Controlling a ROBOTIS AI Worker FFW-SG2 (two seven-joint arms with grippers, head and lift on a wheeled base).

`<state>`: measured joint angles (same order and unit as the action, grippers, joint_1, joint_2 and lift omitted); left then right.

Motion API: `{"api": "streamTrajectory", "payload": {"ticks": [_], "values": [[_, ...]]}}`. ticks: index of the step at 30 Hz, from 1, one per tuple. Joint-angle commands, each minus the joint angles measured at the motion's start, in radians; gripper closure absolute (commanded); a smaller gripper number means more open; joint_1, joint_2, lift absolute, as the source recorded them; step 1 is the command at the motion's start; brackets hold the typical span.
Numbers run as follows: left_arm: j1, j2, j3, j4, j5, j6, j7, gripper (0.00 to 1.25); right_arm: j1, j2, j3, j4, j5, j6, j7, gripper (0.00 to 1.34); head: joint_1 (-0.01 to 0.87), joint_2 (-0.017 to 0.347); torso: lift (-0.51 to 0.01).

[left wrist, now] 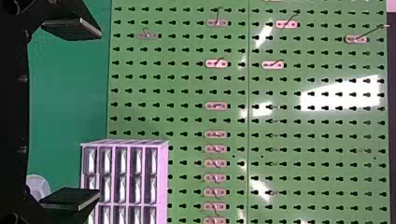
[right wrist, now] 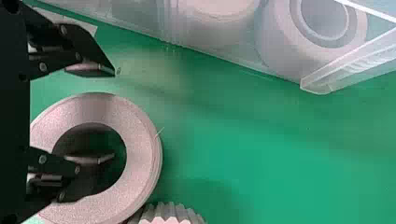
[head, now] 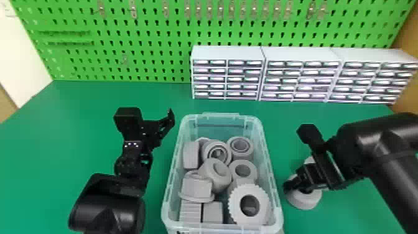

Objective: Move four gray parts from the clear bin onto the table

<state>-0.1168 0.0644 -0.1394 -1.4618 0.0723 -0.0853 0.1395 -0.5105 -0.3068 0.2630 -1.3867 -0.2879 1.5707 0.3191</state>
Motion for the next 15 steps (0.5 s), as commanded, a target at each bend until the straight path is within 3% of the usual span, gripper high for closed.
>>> {"api": "streamTrajectory", "payload": {"ticks": [1,15], "values": [[0.002,0.000,0.000,0.000,0.000,-0.001,0.000,0.10,-0.008,-0.002,0.001,-0.005,0.000,0.001,0.000,0.54,0.693,0.072,-0.052],[0.002,0.000,-0.002,0.000,0.000,-0.002,0.000,0.10,-0.059,-0.008,-0.021,-0.133,-0.004,0.001,0.000,0.54,0.693,0.072,-0.052]]}}
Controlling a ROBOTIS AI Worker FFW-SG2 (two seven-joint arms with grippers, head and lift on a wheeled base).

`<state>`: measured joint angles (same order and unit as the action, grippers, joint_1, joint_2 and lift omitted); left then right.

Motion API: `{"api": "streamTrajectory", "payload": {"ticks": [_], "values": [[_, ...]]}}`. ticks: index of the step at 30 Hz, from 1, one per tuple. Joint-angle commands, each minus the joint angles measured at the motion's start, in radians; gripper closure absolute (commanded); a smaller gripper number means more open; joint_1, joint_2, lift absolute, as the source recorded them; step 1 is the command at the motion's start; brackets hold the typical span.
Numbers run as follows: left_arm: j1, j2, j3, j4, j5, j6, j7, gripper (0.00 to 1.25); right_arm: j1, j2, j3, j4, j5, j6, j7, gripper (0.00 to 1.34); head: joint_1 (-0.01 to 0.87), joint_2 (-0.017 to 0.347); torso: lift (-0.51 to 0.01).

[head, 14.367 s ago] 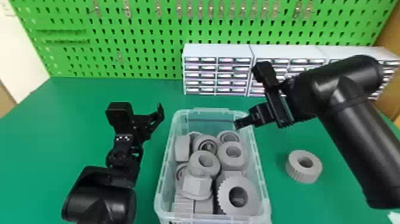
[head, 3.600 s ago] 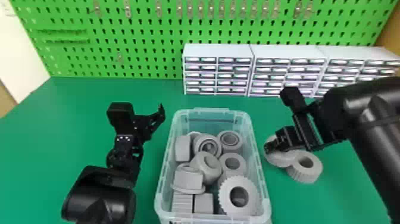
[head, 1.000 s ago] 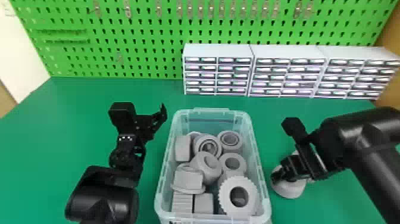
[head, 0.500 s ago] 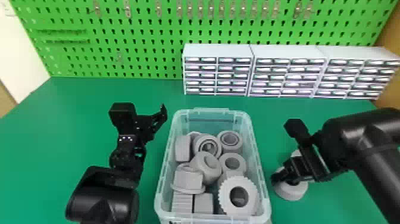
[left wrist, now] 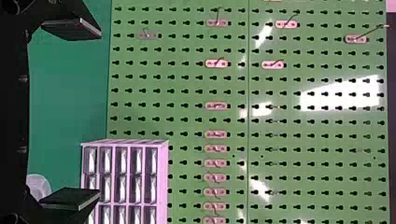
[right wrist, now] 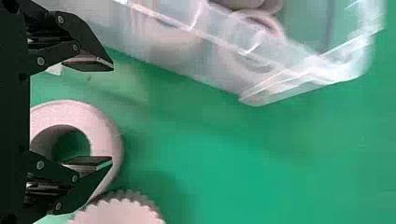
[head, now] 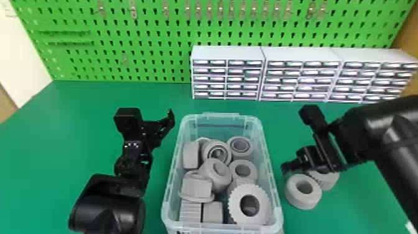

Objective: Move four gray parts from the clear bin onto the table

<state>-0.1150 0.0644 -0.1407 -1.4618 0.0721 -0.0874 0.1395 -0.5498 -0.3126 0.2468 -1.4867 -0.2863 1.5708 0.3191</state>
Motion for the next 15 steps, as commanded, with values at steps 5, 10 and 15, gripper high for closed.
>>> {"api": "streamTrajectory", "payload": {"ticks": [5,10,15], "values": [[0.001,0.000,0.001,0.000,-0.005,0.000,0.000,0.10,-0.050,-0.002,-0.006,-0.047,-0.008,0.001,0.000,0.54,0.693,0.072,-0.052],[0.006,0.000,0.004,0.000,-0.015,-0.002,0.000,0.10,-0.073,0.001,-0.018,-0.046,-0.008,0.001,0.000,0.54,0.693,0.072,-0.052],[0.011,0.002,0.003,0.000,-0.015,-0.005,0.000,0.10,-0.101,0.015,-0.044,-0.046,-0.005,0.001,0.000,0.54,0.693,0.072,-0.052]]}}
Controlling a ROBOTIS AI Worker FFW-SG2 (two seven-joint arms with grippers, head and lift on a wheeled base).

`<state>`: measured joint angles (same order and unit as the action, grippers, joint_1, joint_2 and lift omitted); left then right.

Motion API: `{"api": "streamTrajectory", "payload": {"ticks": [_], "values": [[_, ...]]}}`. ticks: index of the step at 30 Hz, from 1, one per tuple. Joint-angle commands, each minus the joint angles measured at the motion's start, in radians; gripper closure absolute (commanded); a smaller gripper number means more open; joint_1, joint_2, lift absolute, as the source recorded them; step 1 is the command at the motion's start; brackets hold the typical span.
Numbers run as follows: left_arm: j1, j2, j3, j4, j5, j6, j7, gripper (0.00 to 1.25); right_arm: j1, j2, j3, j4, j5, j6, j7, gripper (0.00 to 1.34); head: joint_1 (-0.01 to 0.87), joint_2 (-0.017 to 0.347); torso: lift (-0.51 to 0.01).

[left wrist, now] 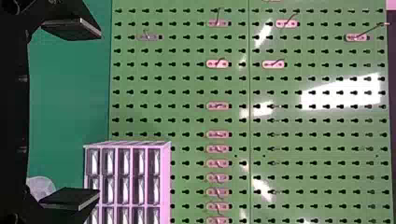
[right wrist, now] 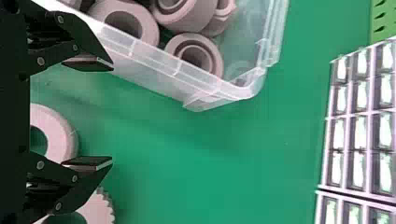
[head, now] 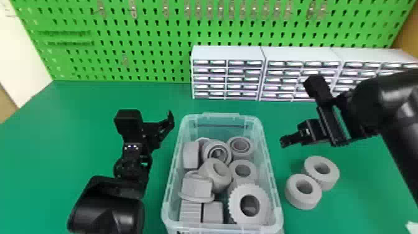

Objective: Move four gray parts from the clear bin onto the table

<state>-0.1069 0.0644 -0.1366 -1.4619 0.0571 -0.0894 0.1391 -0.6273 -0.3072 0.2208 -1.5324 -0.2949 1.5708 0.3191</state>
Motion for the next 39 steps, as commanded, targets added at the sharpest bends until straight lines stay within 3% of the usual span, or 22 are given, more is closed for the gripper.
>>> {"api": "streamTrajectory", "payload": {"ticks": [1,11,39], "values": [[0.003,0.000,0.000,0.000,-0.002,-0.003,-0.001,0.10,-0.029,0.010,-0.017,0.000,0.005,0.001,0.000,0.54,0.693,0.072,-0.052],[0.001,0.002,0.002,0.000,-0.003,-0.004,-0.001,0.10,-0.106,0.048,0.042,0.014,0.005,0.001,0.000,0.54,0.693,0.072,-0.052],[-0.002,0.002,0.005,-0.002,-0.003,-0.012,-0.001,0.10,-0.209,0.109,0.293,0.172,-0.170,-0.077,0.012,0.55,0.693,0.072,-0.052]]}}
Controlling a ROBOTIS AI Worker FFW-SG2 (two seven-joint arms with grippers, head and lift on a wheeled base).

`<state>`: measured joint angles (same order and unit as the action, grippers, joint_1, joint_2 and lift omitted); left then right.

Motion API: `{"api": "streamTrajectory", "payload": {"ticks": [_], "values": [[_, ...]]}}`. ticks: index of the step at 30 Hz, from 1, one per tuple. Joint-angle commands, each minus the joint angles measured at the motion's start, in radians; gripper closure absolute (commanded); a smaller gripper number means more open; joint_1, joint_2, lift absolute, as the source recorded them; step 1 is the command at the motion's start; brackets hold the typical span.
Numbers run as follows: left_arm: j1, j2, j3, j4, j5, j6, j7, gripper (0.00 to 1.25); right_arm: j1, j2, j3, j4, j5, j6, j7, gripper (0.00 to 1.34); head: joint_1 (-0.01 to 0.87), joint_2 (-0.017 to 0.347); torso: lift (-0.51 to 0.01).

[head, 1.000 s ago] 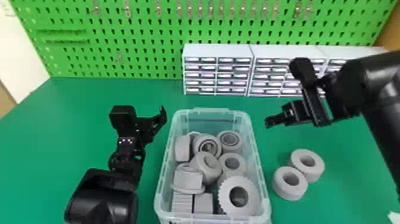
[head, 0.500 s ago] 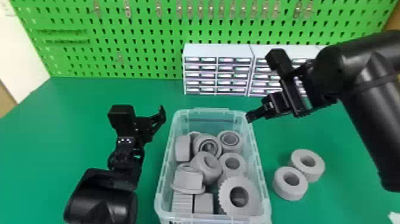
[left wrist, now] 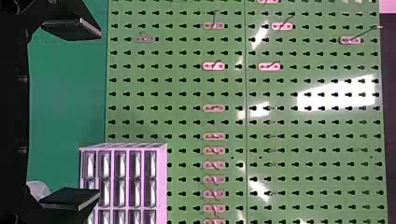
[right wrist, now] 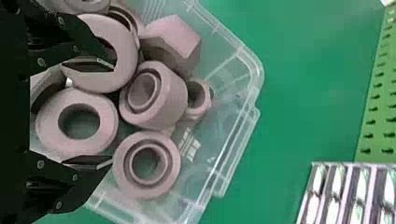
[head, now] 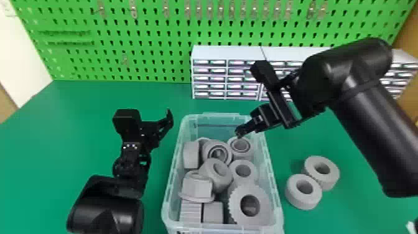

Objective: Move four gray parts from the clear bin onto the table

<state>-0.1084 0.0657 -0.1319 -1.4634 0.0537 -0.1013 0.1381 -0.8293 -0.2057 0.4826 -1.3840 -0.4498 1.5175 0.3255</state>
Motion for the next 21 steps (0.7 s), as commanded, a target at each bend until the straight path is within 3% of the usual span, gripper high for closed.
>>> {"api": "streamTrajectory", "payload": {"ticks": [1,21], "values": [[-0.002,0.000,0.000,0.000,0.000,0.000,0.000,0.10,-0.008,0.009,0.037,0.029,-0.015,-0.028,0.009,0.55,0.693,0.072,-0.052],[-0.010,0.000,-0.003,0.000,0.000,0.000,0.000,0.10,-0.008,0.020,0.093,0.144,-0.015,-0.125,0.070,0.55,0.693,0.072,-0.052]]}}
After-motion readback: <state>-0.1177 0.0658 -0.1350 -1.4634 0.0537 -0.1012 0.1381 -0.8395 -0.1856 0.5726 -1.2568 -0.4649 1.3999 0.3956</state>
